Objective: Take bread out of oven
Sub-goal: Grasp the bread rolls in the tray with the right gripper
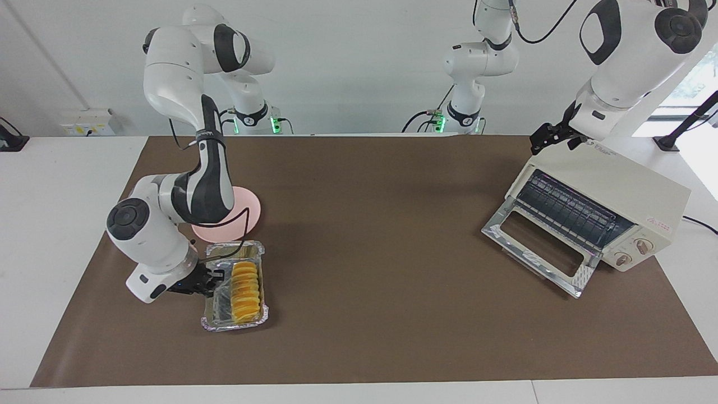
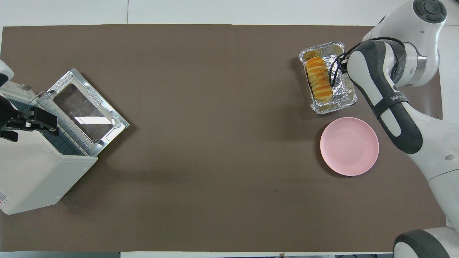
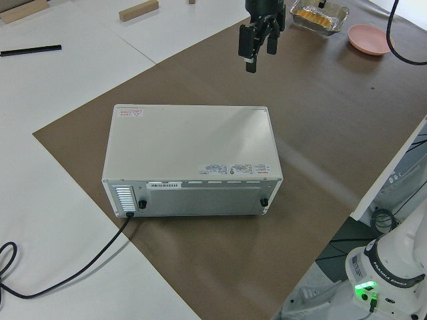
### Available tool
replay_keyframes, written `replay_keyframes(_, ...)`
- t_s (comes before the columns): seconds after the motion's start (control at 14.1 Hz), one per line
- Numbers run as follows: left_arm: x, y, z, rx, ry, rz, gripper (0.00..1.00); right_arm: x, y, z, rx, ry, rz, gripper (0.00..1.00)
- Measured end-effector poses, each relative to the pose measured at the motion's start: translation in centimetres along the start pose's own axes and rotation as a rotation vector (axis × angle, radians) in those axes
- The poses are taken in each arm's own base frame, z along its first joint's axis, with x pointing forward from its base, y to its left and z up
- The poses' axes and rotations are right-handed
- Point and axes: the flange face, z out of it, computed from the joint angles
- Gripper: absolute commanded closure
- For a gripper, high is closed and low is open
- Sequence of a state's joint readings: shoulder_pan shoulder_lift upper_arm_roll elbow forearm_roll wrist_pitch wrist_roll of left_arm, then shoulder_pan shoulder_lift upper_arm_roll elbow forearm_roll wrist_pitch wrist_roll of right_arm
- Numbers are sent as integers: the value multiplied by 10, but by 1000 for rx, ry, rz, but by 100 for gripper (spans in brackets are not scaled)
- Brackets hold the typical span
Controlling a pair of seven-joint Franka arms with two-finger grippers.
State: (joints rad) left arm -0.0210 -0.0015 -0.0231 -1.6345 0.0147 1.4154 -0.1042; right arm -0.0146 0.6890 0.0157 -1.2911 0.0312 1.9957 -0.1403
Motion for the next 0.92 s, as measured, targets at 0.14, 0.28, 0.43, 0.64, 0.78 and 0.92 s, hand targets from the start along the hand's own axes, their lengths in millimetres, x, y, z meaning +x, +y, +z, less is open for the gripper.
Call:
replay_keyframes(0.14, 0, 0, 0, 0, 0, 0, 0, 2, 0, -2, -2, 19, -1, 95)
replay_keyframes(0.28, 0, 0, 0, 0, 0, 0, 0, 4, 0, -3, -4, 32, -1, 0)
replay_keyframes(0.43, 0, 0, 0, 0, 0, 0, 0, 4, 2, -4, -5, 33, 1, 0)
replay_keyframes(0.64, 0, 0, 0, 0, 0, 0, 0, -2, -3, -13, -10, -16, -12, 0)
replay_keyframes(0.78, 0, 0, 0, 0, 0, 0, 0, -6, -18, -25, -42, -41, -48, 0)
replay_keyframes(0.92, 0, 0, 0, 0, 0, 0, 0, -5, -40, -27, -59, -46, -64, 0)
